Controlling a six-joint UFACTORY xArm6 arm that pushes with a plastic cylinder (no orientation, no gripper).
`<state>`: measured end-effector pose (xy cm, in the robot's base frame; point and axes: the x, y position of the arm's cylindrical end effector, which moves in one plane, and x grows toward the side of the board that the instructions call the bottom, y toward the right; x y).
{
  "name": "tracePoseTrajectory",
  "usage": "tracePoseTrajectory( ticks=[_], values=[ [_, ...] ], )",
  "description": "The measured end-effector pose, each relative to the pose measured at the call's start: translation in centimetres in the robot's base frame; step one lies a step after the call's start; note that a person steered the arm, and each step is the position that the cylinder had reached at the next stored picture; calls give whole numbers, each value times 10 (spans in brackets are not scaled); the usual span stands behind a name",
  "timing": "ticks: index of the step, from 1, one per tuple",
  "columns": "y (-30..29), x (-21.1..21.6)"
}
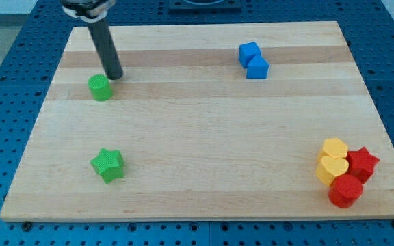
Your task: Push the green star to the bottom right of the green circle
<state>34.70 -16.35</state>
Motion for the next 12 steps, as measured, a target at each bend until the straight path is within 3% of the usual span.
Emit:
tracePoseTrajectory(
  ticks=[1, 2, 3, 5, 7, 8, 10, 11, 12],
  values=[
    [71, 32],
    [72, 40],
    [71, 111],
    [71, 112],
    [90, 180],
    [90, 180],
    [83, 232],
    [34, 261],
    [3, 262]
  ],
)
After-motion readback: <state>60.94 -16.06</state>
